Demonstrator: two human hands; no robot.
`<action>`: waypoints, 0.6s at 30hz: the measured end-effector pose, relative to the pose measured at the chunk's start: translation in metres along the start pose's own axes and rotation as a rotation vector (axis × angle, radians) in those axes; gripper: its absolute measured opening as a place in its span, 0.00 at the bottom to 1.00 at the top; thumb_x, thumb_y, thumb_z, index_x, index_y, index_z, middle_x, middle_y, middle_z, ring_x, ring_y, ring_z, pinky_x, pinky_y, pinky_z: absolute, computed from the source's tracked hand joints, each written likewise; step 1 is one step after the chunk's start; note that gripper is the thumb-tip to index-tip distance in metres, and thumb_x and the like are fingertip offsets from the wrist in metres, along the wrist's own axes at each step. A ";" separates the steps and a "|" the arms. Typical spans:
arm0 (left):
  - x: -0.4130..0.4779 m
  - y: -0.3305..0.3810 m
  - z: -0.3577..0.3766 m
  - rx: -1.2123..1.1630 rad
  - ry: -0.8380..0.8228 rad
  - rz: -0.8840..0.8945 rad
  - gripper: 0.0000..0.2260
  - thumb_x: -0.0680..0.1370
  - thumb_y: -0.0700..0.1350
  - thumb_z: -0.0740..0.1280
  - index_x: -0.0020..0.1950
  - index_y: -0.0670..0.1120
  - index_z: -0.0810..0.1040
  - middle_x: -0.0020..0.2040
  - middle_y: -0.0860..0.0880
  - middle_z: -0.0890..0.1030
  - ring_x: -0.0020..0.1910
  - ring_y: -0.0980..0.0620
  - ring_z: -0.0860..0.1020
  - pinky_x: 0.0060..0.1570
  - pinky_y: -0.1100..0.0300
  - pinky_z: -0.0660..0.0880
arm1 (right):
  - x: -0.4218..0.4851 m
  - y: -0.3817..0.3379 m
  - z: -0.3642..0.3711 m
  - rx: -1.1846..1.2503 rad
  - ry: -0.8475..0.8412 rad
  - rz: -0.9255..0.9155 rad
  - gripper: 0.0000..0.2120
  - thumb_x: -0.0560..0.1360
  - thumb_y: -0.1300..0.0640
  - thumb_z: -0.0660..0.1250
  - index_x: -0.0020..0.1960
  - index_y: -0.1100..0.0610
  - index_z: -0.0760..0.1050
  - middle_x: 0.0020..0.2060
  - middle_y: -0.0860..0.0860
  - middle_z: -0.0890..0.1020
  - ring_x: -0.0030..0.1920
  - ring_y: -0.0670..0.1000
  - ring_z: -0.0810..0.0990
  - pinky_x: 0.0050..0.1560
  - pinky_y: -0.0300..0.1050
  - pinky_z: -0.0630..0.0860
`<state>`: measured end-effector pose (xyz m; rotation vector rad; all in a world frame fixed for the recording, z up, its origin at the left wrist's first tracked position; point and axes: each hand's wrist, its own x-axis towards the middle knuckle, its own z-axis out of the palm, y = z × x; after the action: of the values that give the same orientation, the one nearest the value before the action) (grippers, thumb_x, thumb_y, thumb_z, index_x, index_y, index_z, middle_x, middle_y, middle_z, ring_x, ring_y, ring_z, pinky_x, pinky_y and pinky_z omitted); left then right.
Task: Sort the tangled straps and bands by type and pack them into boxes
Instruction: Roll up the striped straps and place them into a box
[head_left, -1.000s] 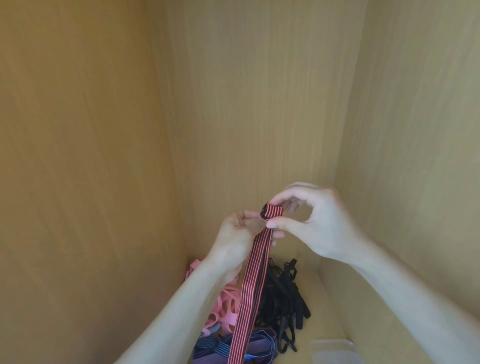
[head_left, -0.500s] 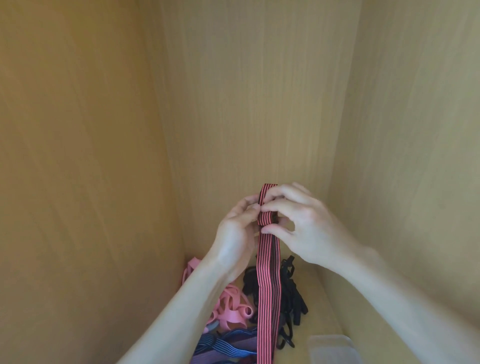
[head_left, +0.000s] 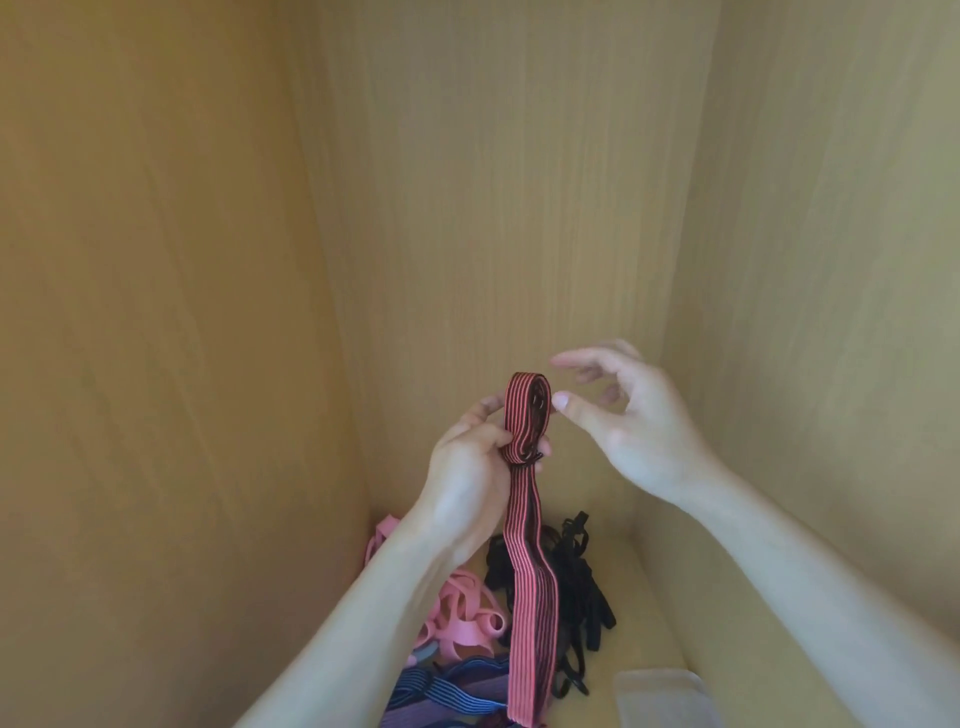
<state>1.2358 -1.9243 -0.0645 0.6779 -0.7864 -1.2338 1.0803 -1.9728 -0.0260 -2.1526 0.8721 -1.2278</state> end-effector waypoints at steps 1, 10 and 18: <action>0.000 0.003 0.000 0.030 0.007 0.000 0.20 0.77 0.27 0.49 0.66 0.36 0.67 0.42 0.41 0.84 0.35 0.45 0.76 0.36 0.55 0.71 | 0.002 0.000 -0.002 0.015 -0.028 0.053 0.15 0.77 0.54 0.72 0.63 0.50 0.79 0.57 0.44 0.78 0.57 0.44 0.77 0.59 0.40 0.72; -0.014 0.013 0.006 0.163 -0.078 -0.069 0.24 0.73 0.29 0.47 0.68 0.30 0.64 0.43 0.29 0.78 0.31 0.46 0.68 0.34 0.53 0.63 | 0.002 0.006 -0.006 0.365 -0.340 0.163 0.11 0.73 0.45 0.70 0.51 0.49 0.85 0.31 0.48 0.79 0.43 0.48 0.80 0.59 0.38 0.73; -0.016 0.014 0.005 0.157 -0.189 -0.135 0.25 0.74 0.30 0.47 0.70 0.31 0.64 0.42 0.34 0.76 0.32 0.46 0.67 0.33 0.55 0.65 | -0.002 0.009 -0.005 0.507 -0.318 0.180 0.12 0.75 0.48 0.70 0.46 0.58 0.82 0.30 0.54 0.80 0.39 0.48 0.80 0.49 0.35 0.71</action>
<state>1.2372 -1.9056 -0.0524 0.7593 -1.0154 -1.3832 1.0727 -1.9774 -0.0313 -1.7494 0.5333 -0.8680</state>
